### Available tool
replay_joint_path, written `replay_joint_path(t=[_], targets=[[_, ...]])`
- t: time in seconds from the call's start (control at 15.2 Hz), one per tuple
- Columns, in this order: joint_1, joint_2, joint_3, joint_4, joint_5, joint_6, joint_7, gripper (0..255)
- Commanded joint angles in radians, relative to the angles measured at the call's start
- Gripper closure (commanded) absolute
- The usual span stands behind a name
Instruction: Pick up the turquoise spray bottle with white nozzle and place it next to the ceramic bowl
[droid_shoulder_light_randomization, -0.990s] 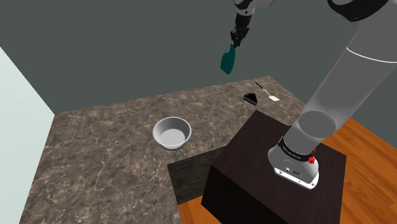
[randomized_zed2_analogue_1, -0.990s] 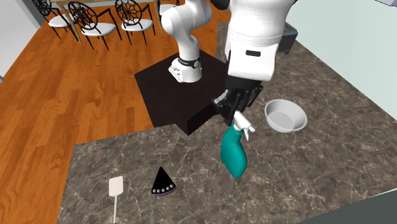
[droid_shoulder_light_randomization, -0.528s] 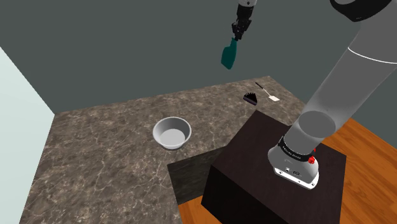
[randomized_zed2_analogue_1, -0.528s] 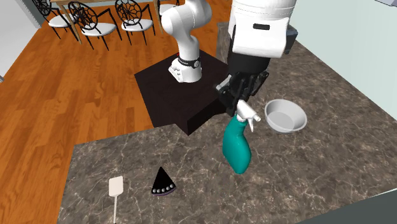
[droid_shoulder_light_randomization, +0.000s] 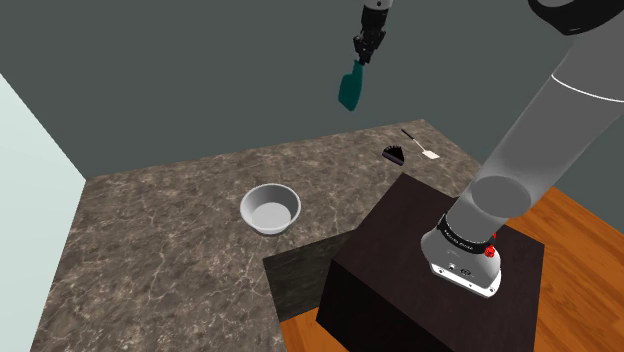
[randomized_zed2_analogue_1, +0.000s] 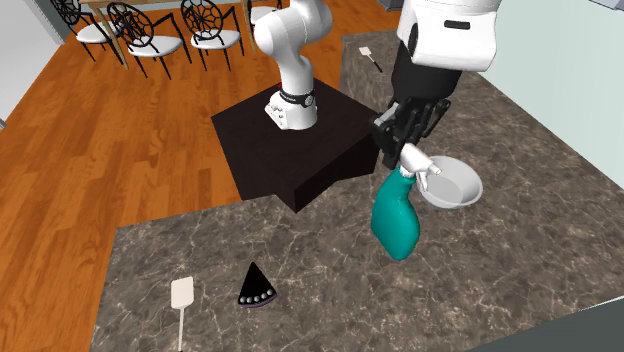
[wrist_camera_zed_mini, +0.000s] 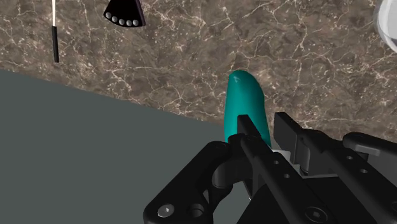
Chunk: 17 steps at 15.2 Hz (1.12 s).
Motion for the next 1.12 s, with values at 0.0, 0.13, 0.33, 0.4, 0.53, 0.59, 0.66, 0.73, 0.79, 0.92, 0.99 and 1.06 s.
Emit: replay_joint_path(t=[0.0,0.13,0.33,0.4,0.53,0.59,0.66,0.73,0.79,0.92,0.99,1.06], targets=[[0.022,-0.004,0.023,-0.015,-0.006,0.007,0.049,255],[0.044,-0.005,0.046,-0.032,-0.011,0.020,0.097,255],[0.078,0.001,0.080,-0.050,-0.016,0.037,0.168,255],[0.089,0.004,0.091,-0.053,-0.017,0.042,0.191,255],[0.111,0.015,0.113,-0.057,-0.018,0.052,0.237,255],[0.122,0.022,0.124,-0.057,-0.019,0.057,0.260,255],[0.133,0.030,0.135,-0.055,-0.020,0.061,0.282,255],[0.144,0.038,0.145,-0.053,-0.020,0.065,0.304,255],[0.155,0.048,0.156,-0.050,-0.020,0.069,0.327,255],[0.177,0.069,0.176,-0.039,-0.021,0.075,0.370,255],[0.188,0.081,0.185,-0.032,-0.022,0.078,0.392,255],[0.200,0.094,0.195,-0.024,-0.022,0.080,0.413,255]])
